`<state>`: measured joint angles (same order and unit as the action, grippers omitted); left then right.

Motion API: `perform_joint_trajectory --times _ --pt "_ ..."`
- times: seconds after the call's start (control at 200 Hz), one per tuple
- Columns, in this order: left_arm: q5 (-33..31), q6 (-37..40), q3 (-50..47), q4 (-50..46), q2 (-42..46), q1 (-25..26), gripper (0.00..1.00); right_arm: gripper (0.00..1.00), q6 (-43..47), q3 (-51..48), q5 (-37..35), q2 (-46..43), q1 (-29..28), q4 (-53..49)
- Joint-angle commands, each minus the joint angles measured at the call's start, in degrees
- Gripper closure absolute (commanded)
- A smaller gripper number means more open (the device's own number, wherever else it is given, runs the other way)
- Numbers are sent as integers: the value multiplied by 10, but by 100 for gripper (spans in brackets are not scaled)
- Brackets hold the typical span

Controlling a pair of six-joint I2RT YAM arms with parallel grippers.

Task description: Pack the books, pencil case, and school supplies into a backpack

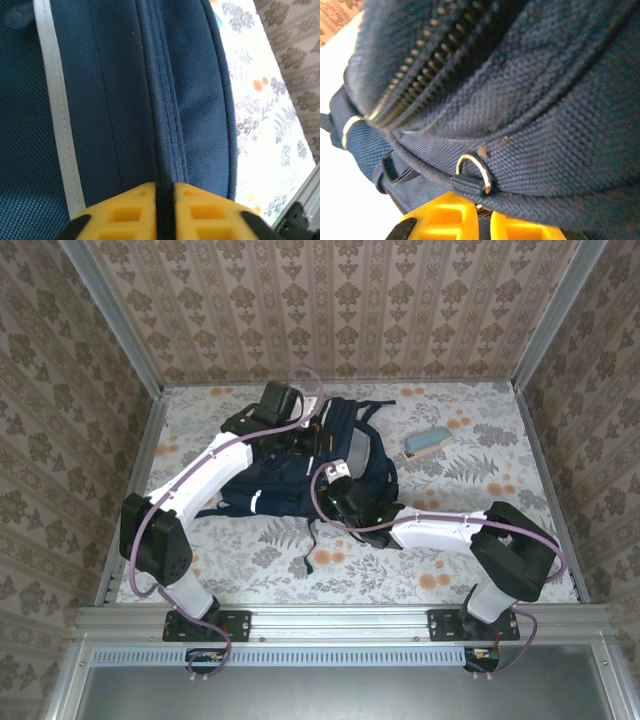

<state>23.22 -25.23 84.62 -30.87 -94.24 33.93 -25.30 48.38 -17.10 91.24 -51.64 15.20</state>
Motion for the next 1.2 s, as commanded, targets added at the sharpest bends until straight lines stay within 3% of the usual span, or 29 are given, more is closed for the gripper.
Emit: perform_joint_trajectory --times 0.0,0.135,0.25,0.49,0.7,1.19 --pt "-2 -21 -11 40 47 -16 73 100 -3 -7 52 -33 5 11" --pt "-54 -47 -54 45 81 -35 51 100 -16 8 118 -33 6 -12" --pt "-95 -96 -135 70 137 -63 43 100 -35 15 142 -27 6 -25" --pt "-80 -256 -370 205 271 -96 39 100 -71 41 159 -10 3 -69" --pt "-53 -394 -518 372 300 -81 37 100 -84 52 148 -6 -1 -103" --pt "-85 -510 -585 508 231 -36 35 100 -92 54 149 -14 -1 -120"
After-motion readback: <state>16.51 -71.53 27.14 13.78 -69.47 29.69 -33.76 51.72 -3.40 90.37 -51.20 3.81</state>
